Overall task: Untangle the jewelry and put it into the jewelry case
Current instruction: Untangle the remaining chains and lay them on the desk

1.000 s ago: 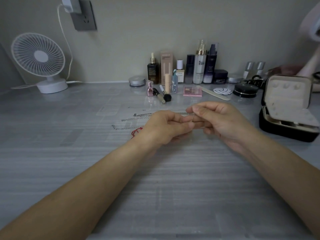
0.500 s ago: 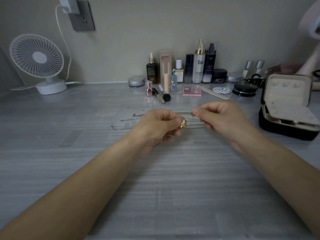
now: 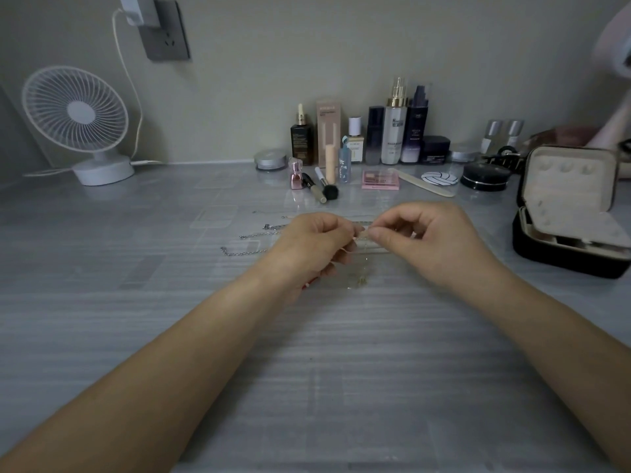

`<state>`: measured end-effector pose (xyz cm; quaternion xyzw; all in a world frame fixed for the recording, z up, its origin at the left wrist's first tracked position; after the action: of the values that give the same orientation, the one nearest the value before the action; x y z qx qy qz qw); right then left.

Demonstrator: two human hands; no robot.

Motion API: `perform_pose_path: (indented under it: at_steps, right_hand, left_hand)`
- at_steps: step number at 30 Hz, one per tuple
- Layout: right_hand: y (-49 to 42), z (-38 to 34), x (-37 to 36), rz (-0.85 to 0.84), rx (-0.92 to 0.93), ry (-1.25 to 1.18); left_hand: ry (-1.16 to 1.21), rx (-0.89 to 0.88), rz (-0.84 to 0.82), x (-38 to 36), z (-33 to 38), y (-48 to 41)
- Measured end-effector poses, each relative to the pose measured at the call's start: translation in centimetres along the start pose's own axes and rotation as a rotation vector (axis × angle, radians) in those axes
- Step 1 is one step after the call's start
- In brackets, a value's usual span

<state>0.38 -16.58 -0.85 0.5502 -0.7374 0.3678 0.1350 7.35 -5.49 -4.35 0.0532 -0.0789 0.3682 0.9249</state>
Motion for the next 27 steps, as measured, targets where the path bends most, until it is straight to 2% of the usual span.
perform_pose_path:
  at_steps: [3,8,13,20,23,27]
  right_hand:
    - [-0.1,0.0,0.4,0.014,0.010,-0.155]
    - [-0.1,0.3,0.9,0.055,-0.040,-0.214]
    - [-0.2,0.7,1.6,0.095,-0.098,-0.281]
    - [0.2,1.1,1.8,0.104,-0.165,-0.290]
    - [0.1,2.4,1.3,0.034,-0.271,-0.212]
    - [0.3,3.8,-0.2,-0.165,-0.349,0.068]
  left_hand:
    - [-0.035,0.005,-0.059,-0.7,0.0,0.0]
    - [-0.090,0.002,-0.148,-1.5,-0.1,0.1]
    - [-0.020,-0.004,-0.145,-1.3,-0.3,0.1]
    - [-0.023,-0.018,-0.052,-0.4,-0.1,0.1]
    - [-0.049,0.002,-0.052,-0.4,-0.2,0.1]
    - [-0.116,0.046,-0.073,-0.7,-0.5,0.1]
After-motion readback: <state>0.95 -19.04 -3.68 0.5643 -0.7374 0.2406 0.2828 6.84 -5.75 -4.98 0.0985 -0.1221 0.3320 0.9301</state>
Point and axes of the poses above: each hand's wrist, its own y-axis away from the middle knuckle, its own x-axis out of the back of the hand, z = x × y, the point moved 8 cm from there along -y, towards the middle knuckle, and after that the axes turned 10 degrees about -z, right-handed, at the moved point
